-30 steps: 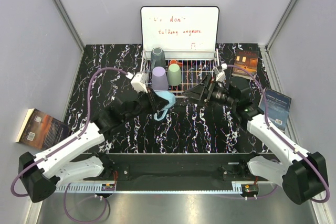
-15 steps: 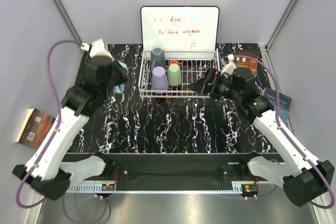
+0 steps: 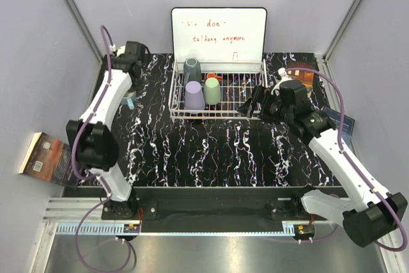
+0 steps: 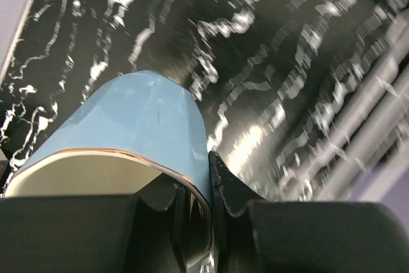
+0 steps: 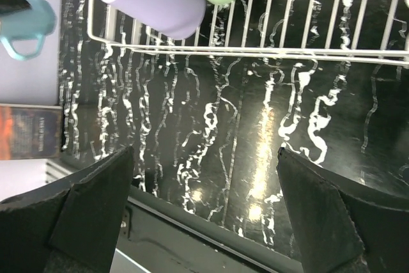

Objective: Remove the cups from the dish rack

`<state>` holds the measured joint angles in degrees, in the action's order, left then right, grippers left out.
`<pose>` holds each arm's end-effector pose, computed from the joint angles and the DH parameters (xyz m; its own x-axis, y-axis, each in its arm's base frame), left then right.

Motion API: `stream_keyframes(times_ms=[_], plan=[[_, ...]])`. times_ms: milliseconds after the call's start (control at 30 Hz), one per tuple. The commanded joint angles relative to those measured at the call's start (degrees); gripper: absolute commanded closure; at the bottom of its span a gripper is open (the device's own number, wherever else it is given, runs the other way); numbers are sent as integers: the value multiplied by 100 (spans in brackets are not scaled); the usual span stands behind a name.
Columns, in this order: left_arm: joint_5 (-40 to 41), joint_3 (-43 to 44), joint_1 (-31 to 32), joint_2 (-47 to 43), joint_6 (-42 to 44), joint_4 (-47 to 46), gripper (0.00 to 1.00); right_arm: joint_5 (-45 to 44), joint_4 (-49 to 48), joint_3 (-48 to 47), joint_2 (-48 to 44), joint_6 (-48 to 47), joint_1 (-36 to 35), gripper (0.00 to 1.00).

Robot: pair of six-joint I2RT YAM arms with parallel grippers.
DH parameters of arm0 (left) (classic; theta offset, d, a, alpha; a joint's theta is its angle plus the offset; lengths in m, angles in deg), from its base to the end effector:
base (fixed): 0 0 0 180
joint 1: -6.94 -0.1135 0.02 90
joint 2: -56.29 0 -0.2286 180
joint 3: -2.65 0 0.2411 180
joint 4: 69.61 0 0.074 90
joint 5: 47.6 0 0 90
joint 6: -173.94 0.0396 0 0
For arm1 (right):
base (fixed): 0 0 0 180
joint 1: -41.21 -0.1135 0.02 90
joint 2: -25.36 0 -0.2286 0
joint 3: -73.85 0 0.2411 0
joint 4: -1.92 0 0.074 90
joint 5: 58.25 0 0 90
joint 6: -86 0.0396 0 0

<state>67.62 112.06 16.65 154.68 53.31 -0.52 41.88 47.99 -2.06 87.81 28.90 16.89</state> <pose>0.3460 -0.0421 0.2925 -0.6844 -0.3505 -0.6393 -0.4860 0.8729 0.0417 0.2194 0.1068 0.3114 -0.7059 0.2678 -0.6558 -0.1870 0.8225 0.5371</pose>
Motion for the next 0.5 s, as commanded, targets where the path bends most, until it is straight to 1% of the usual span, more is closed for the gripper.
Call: stream_keyframes(times_ms=[0, 33, 67, 200, 233, 467], plan=[[-165, 923, -505, 459, 145, -343, 100, -363, 402, -258, -163, -250, 23, 0], [-244, 1133, -654, 592, 137, -343, 100, -354, 420, -206, -190, -250, 23, 0], [-436, 1213, -733, 724, 119, -343, 100, -336, 437, -170, -199, -241, 15, 0], [-710, 1503, -971, 1357, 189, -431, 100, -249, 490, -12, -251, -179, 23, 0], [-789, 1608, -1137, 1602, 189, -431, 100, -214, 482, -12, -251, -153, 15, 0], [-1159, 1908, -1305, 2298, 75, -449, 100, -239, 639, -82, -190, -258, 23, 0]])
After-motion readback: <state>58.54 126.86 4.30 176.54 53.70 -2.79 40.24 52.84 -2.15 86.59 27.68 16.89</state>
